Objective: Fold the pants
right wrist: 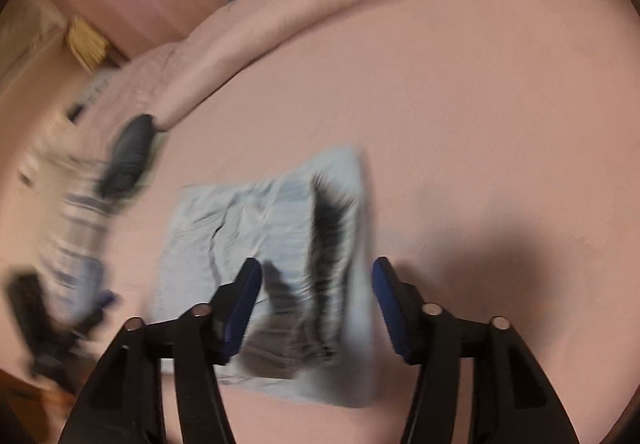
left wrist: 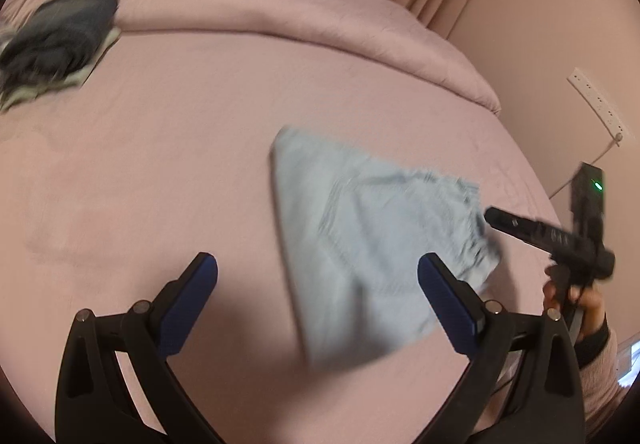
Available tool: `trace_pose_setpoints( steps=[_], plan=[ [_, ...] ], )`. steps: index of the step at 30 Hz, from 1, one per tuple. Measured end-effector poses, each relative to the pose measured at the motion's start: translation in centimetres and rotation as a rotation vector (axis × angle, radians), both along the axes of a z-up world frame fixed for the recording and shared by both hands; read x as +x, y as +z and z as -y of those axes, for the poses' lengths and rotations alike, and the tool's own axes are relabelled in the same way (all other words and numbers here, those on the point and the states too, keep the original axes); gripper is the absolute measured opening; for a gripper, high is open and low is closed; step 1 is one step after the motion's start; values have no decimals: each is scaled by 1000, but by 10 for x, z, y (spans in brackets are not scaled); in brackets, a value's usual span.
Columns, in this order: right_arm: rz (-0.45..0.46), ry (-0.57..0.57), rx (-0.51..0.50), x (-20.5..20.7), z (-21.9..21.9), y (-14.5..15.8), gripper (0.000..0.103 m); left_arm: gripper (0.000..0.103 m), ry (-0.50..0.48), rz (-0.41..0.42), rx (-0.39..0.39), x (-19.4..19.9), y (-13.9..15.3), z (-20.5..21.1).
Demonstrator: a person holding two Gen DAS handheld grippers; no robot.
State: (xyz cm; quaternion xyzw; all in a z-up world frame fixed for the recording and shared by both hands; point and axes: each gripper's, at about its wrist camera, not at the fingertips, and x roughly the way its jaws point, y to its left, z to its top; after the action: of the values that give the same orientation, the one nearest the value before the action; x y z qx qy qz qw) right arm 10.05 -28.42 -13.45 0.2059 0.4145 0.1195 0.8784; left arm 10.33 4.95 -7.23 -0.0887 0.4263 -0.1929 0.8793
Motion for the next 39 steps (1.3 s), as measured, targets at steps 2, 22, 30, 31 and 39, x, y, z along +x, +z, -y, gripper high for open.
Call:
trace_pose_setpoints(
  steps=[2,22,30,31,39],
  plan=[
    [87,9,-57,-13,-4,18,60,99,-38,4,-3,14,4,15],
    [25,305,-161,-32,-49,-9,16,41,-137,-164,96,102,-46,92],
    [111,261,-179,1,-54,14,16,39,-132,-127,-2,13,-54,27],
    [90,250,-203,6,-56,9,16,36,-135,-133,1,6,-61,31],
    [-74,173,-119,25,-37,-5,15,33,-104,-95,-78,-29,-65,2]
  ],
)
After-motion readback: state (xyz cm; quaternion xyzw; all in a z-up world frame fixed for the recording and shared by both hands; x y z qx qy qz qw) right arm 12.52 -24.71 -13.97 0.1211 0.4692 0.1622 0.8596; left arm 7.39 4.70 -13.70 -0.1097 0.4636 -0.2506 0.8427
